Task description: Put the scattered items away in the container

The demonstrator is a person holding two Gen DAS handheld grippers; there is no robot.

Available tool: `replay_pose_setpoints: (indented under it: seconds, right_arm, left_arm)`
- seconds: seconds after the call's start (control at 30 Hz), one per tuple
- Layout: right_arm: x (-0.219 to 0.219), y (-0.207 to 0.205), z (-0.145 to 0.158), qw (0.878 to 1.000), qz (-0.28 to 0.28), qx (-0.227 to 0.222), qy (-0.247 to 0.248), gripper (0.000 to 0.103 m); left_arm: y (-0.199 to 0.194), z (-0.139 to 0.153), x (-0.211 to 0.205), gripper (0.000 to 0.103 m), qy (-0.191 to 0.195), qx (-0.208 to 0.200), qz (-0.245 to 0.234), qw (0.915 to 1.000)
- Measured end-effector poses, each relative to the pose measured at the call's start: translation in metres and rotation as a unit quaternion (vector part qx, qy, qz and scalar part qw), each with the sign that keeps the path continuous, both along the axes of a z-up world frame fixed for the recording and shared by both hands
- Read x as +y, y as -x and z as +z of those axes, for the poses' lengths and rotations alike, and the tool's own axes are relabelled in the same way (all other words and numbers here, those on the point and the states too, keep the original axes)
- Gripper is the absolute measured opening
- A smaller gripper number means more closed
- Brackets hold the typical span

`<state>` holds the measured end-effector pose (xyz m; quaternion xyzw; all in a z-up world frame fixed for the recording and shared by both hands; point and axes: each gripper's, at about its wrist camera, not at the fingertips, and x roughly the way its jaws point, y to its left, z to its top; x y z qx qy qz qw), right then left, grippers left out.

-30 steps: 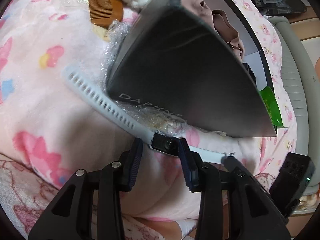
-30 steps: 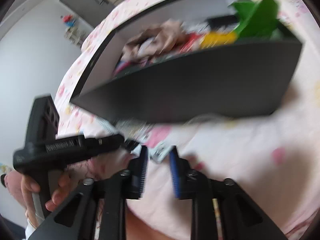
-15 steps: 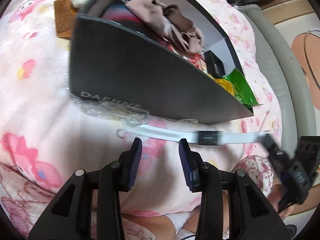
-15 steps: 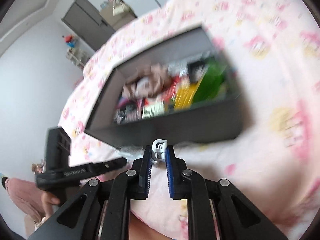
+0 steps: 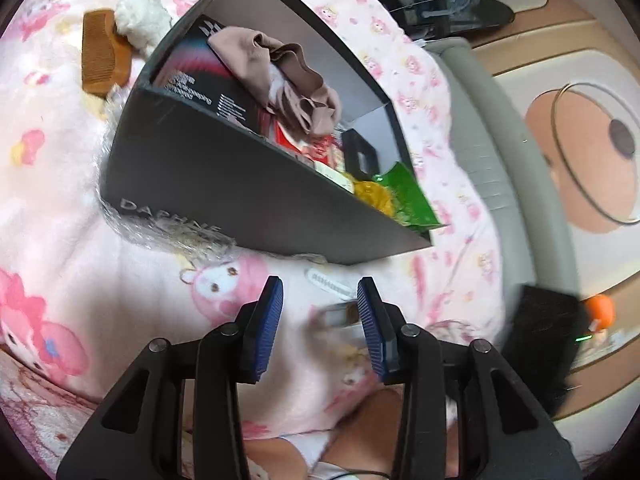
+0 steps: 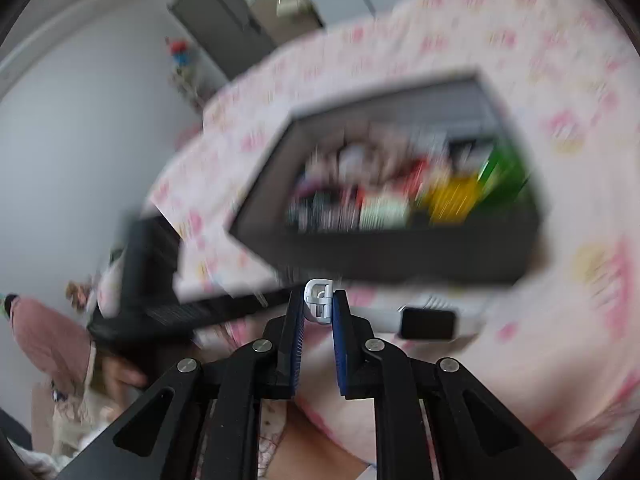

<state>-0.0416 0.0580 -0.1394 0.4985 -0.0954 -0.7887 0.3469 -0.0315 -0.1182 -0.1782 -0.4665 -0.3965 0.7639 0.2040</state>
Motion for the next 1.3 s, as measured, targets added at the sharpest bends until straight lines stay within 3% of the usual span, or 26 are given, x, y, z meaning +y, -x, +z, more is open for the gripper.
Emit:
replay_pose_setpoints:
  seconds: [0.1,0.23,0.37,0.43,0.5,0.6,0.8,0.93,0.97,1.0,1.03,1.1,1.23,1.3]
  right_arm:
    - [-0.012,0.001,-0.032,0.999,0.015,-0.038,0.002,0.011]
    - [-0.016,0.002,-0.052,0.997,0.03,-0.071,0.002,0.012]
    - [-0.003,0.0,-0.035,0.998,0.038,-0.058,0.005,0.015]
    - [0.007,-0.004,-0.022,0.998,0.045,-0.041,0.005,0.016]
    - [0.017,-0.007,-0.012,0.999,0.045,-0.024,0.008,0.023]
    - [0.033,-0.003,-0.008,1.0,0.023,-0.02,0.003,0.027]
    - [0.063,0.019,-0.028,0.996,-0.069,-0.061,-0.015,0.027]
    - [0.061,0.032,-0.047,0.991,-0.08,-0.103,-0.031,0.027]
    - [0.059,0.035,-0.051,0.99,-0.082,-0.109,-0.031,0.027]
    - [0.056,0.04,-0.059,0.988,-0.09,-0.119,-0.029,0.027]
    - [0.056,0.044,-0.062,0.987,-0.097,-0.124,-0.024,0.027]
    - [0.054,0.049,-0.066,0.987,-0.104,-0.123,-0.013,0.028]
    - [0.061,0.049,-0.067,0.986,-0.11,-0.123,0.015,0.028]
    - [0.066,0.048,-0.067,0.985,-0.114,-0.124,0.026,0.028]
  left_arm:
    - [0.005,-0.005,0.005,0.046,-0.015,-0.015,-0.028,0.9994]
    - [0.012,-0.011,0.024,0.046,0.038,-0.042,-0.055,0.9969]
    - [0.011,-0.017,0.032,0.046,0.071,-0.061,-0.066,0.9934]
    - [0.008,-0.017,0.029,0.046,0.058,-0.062,-0.072,0.9938]
    - [0.007,-0.018,0.028,0.046,0.045,-0.061,-0.079,0.994]
    - [0.009,-0.02,0.034,0.046,0.049,-0.067,-0.081,0.9932]
    - [0.006,-0.022,0.042,0.046,0.076,-0.074,-0.096,0.9898]
    - [0.008,-0.029,0.057,0.046,0.129,-0.09,-0.115,0.9809]
    - [0.009,-0.031,0.061,0.041,0.144,-0.094,-0.12,0.9777]
    - [0.009,-0.031,0.064,0.025,0.167,-0.096,-0.126,0.973]
    - [0.009,-0.031,0.067,0.02,0.191,-0.096,-0.13,0.9682]
    - [0.009,-0.03,0.068,0.011,0.194,-0.091,-0.138,0.9671]
    - [0.009,-0.021,0.056,0.008,0.203,-0.08,-0.107,0.97]
    - [0.01,-0.015,0.054,0.009,0.245,-0.079,-0.08,0.963]
